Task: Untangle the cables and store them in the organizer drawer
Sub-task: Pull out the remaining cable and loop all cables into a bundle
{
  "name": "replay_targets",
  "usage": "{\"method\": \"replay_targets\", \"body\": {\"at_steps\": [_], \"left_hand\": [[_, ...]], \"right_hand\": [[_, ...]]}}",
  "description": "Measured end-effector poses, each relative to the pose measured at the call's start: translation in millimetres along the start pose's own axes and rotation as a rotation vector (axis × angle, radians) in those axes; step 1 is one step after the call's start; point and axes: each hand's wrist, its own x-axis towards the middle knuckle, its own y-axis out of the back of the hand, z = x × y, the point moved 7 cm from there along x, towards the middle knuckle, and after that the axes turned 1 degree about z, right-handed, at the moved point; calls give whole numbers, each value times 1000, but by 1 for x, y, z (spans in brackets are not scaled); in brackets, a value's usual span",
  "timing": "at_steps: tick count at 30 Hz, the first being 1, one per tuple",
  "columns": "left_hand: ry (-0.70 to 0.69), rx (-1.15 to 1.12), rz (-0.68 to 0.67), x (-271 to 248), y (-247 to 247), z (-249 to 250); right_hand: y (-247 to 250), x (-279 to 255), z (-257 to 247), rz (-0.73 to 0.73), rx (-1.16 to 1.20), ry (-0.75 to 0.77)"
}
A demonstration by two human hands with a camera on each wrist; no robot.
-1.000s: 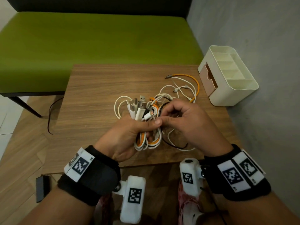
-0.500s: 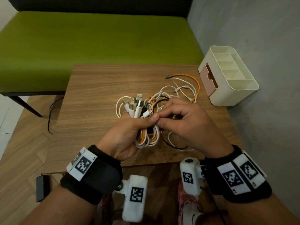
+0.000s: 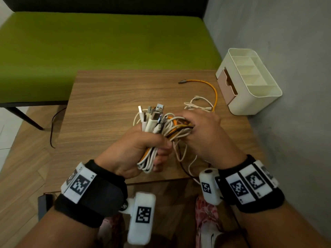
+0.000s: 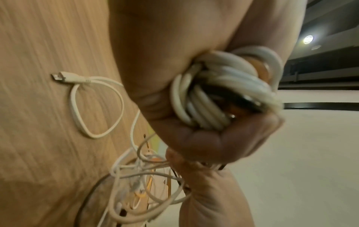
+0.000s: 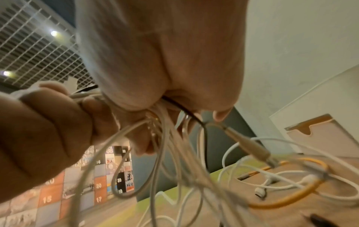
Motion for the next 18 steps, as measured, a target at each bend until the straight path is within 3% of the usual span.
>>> {"method": "replay_targets", "body": {"at_steps": [2,5,7,10,14,16,18], "left_hand": [[-12,-9,17,-1,4,4],[-40,-45,27,-2,11,12],[-53,-82,17,-3,15,16],[-57,-119,55,-6,24,18],[-47,-89,169,-5,34,17],[-47,-71,171,-3,34,16],[-48,-29,180,-2,34,14]], "right_hand": [[7,-1,8,57,-121,-69],[26,-4,16,303,-219,-97],[30,-2,30,372,-350,-171],[27,-3,54,191,-424,-328],[8,-6,51,-190,-327,-298],[9,-5,31,-235,-230,-205],[22,-5,5,-155,-98,-68]]}}
